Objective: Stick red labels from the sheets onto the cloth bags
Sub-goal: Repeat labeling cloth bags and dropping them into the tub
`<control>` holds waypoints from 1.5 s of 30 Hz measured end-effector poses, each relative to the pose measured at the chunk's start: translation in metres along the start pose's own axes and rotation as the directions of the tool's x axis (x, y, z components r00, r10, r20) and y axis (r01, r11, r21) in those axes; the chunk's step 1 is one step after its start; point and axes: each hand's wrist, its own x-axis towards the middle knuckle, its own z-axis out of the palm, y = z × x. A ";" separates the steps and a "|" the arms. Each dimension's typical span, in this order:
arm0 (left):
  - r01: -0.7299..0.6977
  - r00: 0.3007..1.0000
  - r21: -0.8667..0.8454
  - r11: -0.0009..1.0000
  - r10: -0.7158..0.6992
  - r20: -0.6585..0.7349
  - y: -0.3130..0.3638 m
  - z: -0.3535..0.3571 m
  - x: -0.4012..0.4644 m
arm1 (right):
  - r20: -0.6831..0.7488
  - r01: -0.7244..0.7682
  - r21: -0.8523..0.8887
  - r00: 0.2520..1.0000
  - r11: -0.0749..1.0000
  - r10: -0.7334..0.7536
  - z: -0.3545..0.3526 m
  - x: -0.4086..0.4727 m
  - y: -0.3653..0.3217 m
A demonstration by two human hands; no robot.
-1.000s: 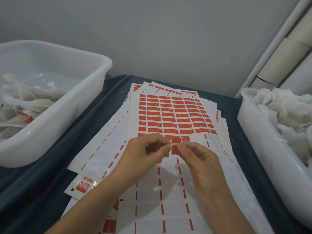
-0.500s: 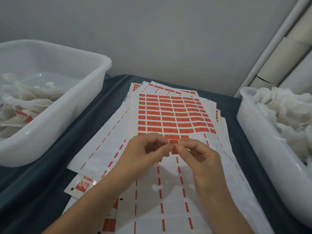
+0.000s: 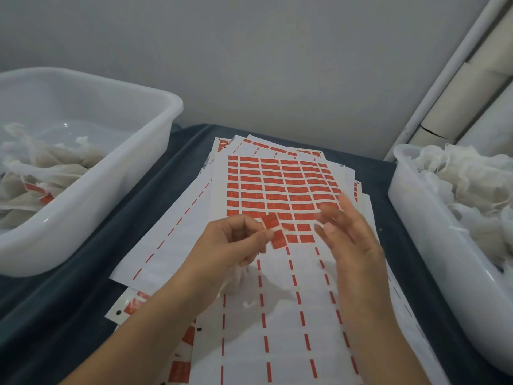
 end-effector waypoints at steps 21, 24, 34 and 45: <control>-0.074 0.996 0.102 0.992 0.068 0.060 -0.004 0.004 -0.002 | 0.319 -0.210 0.066 0.931 0.976 0.178 0.001 -0.004 -0.003; -0.101 0.993 0.107 0.989 0.095 0.065 -0.003 0.004 -0.003 | 0.341 -0.213 0.053 0.922 0.976 0.183 0.002 -0.005 -0.002; -0.143 0.989 0.258 0.956 0.127 0.075 -0.003 0.003 -0.001 | 0.211 -0.167 0.026 0.965 0.986 0.158 0.002 -0.005 -0.004; -0.447 0.821 0.682 0.578 0.568 0.057 -0.012 0.011 -0.005 | 0.175 -0.253 -0.050 0.950 0.966 0.258 0.002 -0.004 -0.003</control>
